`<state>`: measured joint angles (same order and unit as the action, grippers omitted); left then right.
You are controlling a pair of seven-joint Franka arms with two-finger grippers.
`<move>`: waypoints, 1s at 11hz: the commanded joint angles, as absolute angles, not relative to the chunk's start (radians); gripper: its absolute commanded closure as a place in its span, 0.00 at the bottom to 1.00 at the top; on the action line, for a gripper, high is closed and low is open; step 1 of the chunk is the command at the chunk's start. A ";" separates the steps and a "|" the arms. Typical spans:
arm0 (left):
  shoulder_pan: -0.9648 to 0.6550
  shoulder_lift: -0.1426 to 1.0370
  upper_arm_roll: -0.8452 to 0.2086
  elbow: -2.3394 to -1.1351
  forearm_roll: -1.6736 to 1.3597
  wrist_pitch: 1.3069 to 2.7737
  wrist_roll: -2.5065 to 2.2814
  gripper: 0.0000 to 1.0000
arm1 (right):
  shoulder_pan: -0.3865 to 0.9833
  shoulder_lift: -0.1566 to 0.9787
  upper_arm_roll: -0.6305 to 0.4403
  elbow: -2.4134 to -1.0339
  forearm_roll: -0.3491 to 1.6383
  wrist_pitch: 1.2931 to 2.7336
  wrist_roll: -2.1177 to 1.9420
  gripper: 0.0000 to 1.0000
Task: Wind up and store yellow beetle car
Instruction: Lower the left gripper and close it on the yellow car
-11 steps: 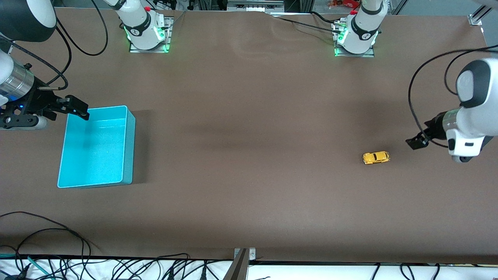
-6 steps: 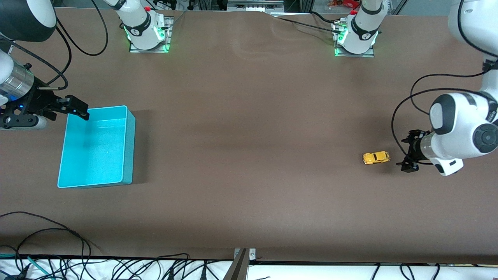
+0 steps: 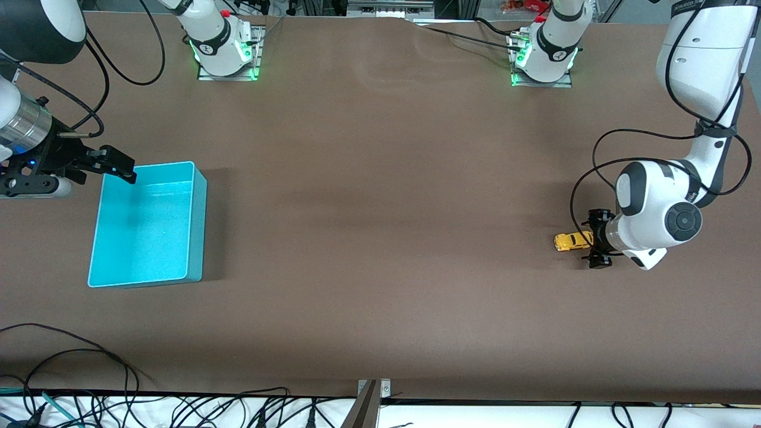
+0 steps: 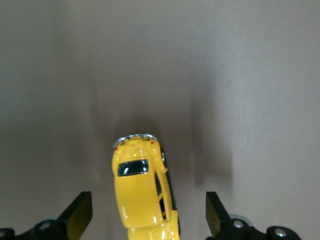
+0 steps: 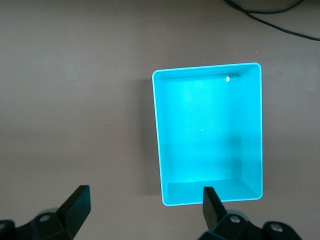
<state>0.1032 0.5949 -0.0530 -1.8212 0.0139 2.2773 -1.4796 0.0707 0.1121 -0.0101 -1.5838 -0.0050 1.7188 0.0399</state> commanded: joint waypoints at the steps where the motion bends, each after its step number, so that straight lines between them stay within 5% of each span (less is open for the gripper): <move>1: 0.089 0.626 -0.049 -1.822 0.012 2.315 -1.512 0.00 | 0.071 0.114 -0.009 -1.569 -0.006 1.704 0.034 0.00; 5: 0.075 0.632 -0.049 -1.824 0.012 2.315 -1.558 0.00 | 0.071 0.114 -0.009 -1.569 -0.006 1.704 0.034 0.00; 11: 0.058 0.637 -0.048 -1.824 0.104 2.309 -1.704 0.16 | 0.071 0.114 -0.009 -1.569 -0.006 1.704 0.034 0.00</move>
<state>0.0698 0.6350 -0.0529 -1.8239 0.0279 2.3059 -1.6021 0.0707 0.1121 -0.0101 -1.5838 -0.0050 1.7188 0.0398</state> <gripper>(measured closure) 0.106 0.000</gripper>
